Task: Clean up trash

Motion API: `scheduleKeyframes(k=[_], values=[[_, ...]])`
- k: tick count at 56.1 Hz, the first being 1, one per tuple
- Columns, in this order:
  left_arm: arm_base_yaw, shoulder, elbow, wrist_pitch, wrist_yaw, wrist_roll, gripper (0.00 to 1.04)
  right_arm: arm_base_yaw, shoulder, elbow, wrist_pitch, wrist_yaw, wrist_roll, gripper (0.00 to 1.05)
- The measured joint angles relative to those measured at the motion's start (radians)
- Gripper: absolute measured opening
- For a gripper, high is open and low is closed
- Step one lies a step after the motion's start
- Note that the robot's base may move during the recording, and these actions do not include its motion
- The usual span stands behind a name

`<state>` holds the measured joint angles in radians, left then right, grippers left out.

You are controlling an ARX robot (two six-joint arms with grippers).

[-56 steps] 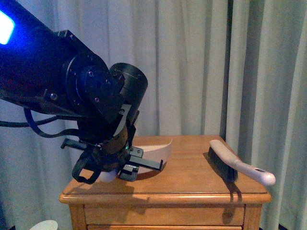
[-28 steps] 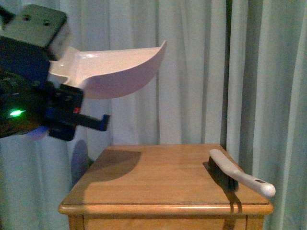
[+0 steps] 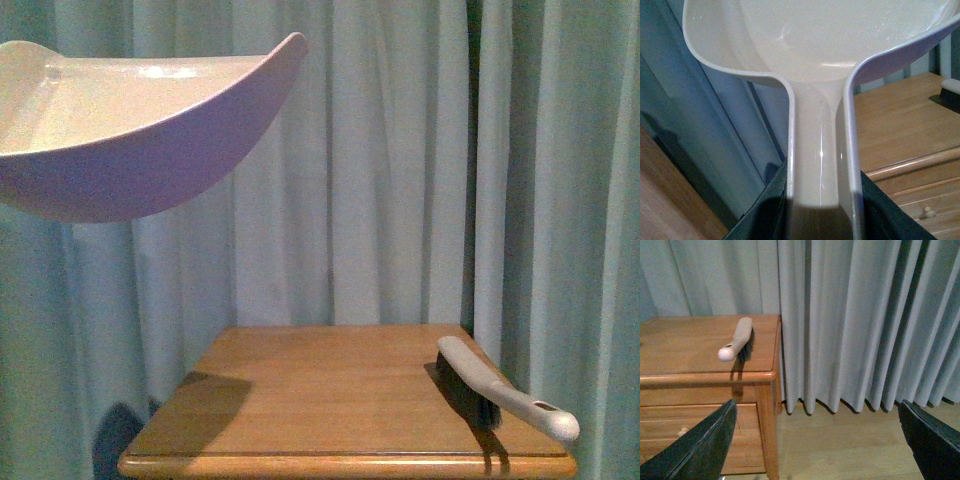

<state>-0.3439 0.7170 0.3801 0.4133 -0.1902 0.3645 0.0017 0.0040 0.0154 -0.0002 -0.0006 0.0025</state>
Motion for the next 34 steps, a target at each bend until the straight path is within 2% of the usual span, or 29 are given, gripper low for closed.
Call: scheduleKeyframes(k=[20, 25, 34], values=[[-0.007, -0.229, -0.093, -0.108, -0.021, 0.016, 0.28, 0.000, 0.000, 0.000, 0.000, 0.000, 0.000, 0.97], [0.035, -0.241, -0.105, -0.109, -0.001, 0.010, 0.28, 0.000, 0.000, 0.000, 0.000, 0.000, 0.000, 0.97], [0.208, -0.205, -0.126, -0.069, 0.061, -0.023, 0.28, 0.000, 0.000, 0.000, 0.000, 0.000, 0.000, 0.97]])
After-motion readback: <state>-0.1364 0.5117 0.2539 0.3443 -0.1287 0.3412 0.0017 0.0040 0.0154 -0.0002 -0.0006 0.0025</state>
